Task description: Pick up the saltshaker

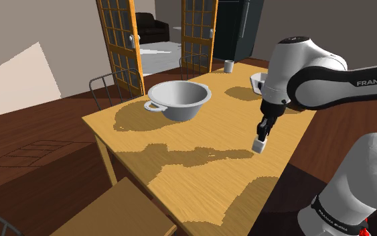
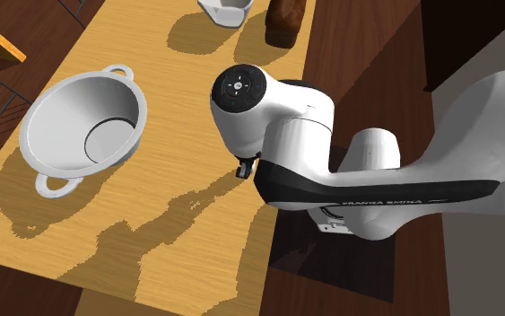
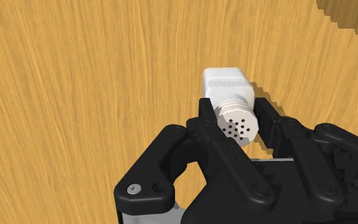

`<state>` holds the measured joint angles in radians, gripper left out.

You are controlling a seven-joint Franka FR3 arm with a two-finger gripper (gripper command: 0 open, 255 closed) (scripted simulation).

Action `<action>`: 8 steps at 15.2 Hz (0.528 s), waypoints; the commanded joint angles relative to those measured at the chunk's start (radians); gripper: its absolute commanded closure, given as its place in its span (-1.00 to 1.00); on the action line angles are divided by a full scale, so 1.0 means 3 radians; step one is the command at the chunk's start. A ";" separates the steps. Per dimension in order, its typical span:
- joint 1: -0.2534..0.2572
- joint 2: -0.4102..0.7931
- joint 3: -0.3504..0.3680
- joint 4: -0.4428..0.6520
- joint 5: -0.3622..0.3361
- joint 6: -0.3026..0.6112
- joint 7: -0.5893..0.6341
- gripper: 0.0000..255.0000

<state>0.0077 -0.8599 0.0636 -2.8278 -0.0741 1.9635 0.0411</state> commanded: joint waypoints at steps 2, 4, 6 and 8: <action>0.0003 -0.0039 -0.0002 0.0116 0.0005 -0.0157 -0.0013 1.00; 0.0003 -0.0058 -0.0004 0.0197 0.0006 -0.0255 -0.0022 1.00; 0.0002 -0.0072 -0.0006 0.0280 0.0007 -0.0351 -0.0032 1.00; 0.0001 -0.0081 -0.0009 0.0364 0.0007 -0.0445 -0.0041 1.00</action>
<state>0.0094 -0.8850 0.0630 -2.7327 -0.0706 1.8435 0.0319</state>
